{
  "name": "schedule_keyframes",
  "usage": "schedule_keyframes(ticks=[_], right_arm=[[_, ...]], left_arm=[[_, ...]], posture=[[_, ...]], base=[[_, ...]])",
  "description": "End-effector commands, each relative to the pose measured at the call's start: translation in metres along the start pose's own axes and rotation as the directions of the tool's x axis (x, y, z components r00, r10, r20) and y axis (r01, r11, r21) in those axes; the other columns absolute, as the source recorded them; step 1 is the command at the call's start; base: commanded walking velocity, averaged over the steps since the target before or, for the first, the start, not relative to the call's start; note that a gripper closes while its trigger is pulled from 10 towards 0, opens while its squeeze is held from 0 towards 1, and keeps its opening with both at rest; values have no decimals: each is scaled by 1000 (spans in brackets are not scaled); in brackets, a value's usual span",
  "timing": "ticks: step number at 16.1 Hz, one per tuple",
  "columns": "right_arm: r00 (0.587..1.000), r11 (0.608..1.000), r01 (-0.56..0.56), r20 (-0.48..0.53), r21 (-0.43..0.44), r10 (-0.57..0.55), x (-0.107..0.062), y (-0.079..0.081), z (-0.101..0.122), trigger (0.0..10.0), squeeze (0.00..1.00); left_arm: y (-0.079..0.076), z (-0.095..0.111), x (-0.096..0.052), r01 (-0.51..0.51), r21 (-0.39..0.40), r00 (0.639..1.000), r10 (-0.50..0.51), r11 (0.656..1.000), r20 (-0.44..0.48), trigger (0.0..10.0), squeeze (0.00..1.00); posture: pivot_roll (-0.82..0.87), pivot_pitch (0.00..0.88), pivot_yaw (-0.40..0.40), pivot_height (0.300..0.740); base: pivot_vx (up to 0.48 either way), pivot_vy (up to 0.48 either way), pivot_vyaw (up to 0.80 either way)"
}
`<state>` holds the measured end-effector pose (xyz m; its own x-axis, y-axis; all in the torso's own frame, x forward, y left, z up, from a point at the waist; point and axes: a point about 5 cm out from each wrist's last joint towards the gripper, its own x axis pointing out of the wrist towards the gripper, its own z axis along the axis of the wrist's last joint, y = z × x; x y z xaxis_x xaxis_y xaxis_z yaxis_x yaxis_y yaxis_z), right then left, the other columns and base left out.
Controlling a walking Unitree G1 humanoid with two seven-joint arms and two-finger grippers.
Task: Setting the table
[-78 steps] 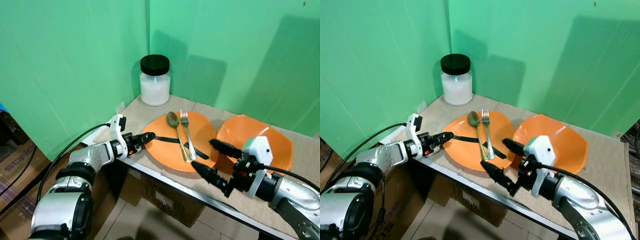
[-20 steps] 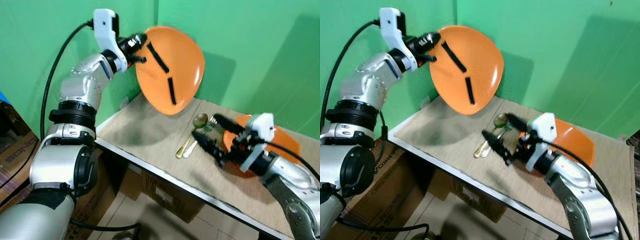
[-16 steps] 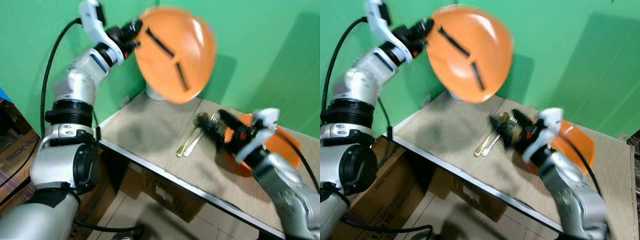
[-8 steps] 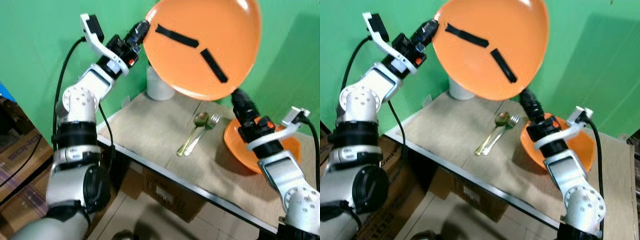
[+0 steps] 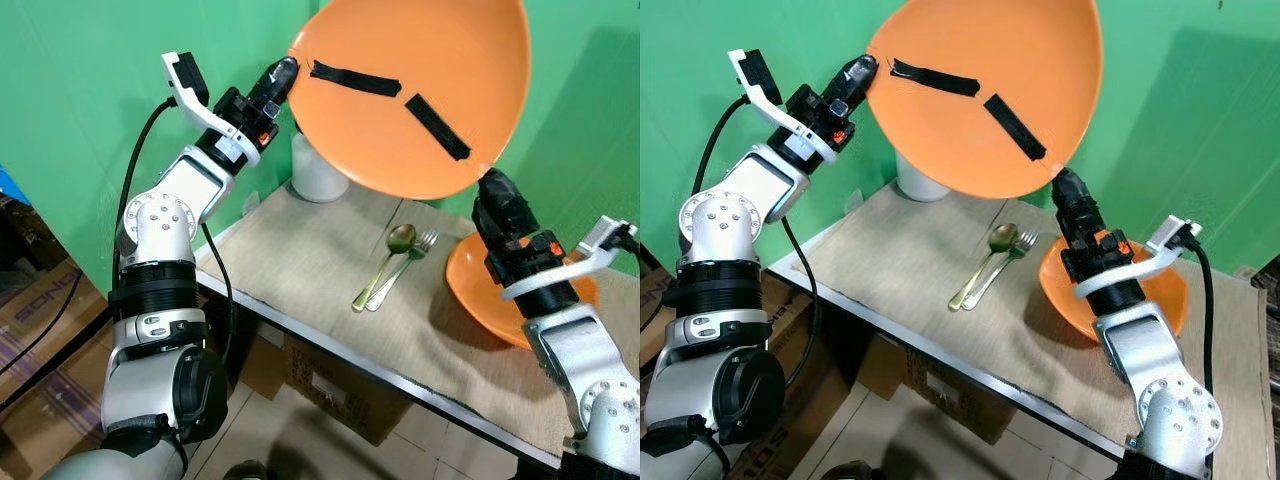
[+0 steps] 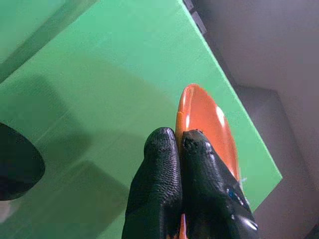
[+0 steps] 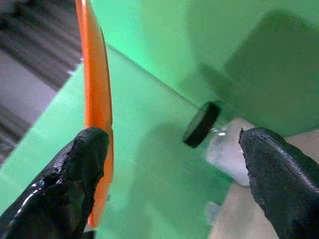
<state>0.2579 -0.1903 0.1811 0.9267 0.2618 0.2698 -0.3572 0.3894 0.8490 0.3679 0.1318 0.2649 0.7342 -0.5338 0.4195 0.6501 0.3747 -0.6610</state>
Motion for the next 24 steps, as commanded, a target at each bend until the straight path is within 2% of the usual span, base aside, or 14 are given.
schedule_keyframes(ticks=[1,3,4,6,8,9,13,16,17,18,19,20,24], right_arm=[[999,999,29,24,-16,-28,1,-3,6,10000,0],[999,999,43,34,-14,-43,2,-4,8,10000,0],[995,995,97,37,-33,-96,2,-10,10,10000,0],[995,994,100,34,-35,-99,3,-11,10,10000,0],[1000,1000,10,8,3,-10,5,-1,5,10000,0],[998,997,-63,28,45,62,5,7,6,10000,0],[974,973,-222,-21,61,224,5,29,-2,10000,0],[969,975,-221,-118,-2,219,4,28,-11,10000,0],[970,982,-177,-180,-66,162,3,21,-16,10000,0],[968,984,-149,-217,-102,124,1,16,-20,5294,0],[970,985,-140,-214,-105,115,0,14,-21,2941,0],[972,986,-135,-207,-96,113,-2,13,-20,0,0],[977,987,-135,-178,-91,117,-6,11,-20,0,0]], left_arm=[[-6,7,3,17,8,1000,-18,1000,25,0,0],[-6,8,3,17,7,999,-17,1000,28,0,0],[-5,9,3,8,3,999,-8,1000,36,0,0],[-4,9,3,3,0,999,-3,1000,38,0,0],[-5,2,2,6,-13,1000,-6,1000,12,0,0],[-3,-5,0,0,-10,1000,0,1000,-12,0,0],[-6,-21,-1,25,-51,997,-28,998,-67,0,0],[-8,-25,-1,33,-86,997,-39,996,-73,0,0],[-11,-29,-2,46,-112,995,-55,993,-82,0,0],[-13,-32,-4,57,-141,993,-71,988,-94,0,0],[-13,-34,-6,58,-143,992,-73,988,-104,0,0],[-14,-38,-10,58,-142,989,-76,988,-124,0,0],[-12,-48,-27,48,-119,983,-68,992,-173,0,0]], posture=[[-14,0,-14,740],[-13,0,-16,740],[-13,0,-17,740],[-11,0,-18,740],[-10,0,-20,740],[-8,0,-22,740],[-4,0,-26,740],[-2,0,-23,740],[0,0,-22,740],[2,0,-21,740],[3,0,-21,740],[4,0,-19,740],[8,0,-18,740]], base=[[0,0,0],[0,0,0],[0,0,0],[0,0,0],[0,0,0],[0,0,0],[0,0,0],[0,0,0],[0,0,0],[0,0,0],[0,0,0],[0,0,0],[0,0,0]])
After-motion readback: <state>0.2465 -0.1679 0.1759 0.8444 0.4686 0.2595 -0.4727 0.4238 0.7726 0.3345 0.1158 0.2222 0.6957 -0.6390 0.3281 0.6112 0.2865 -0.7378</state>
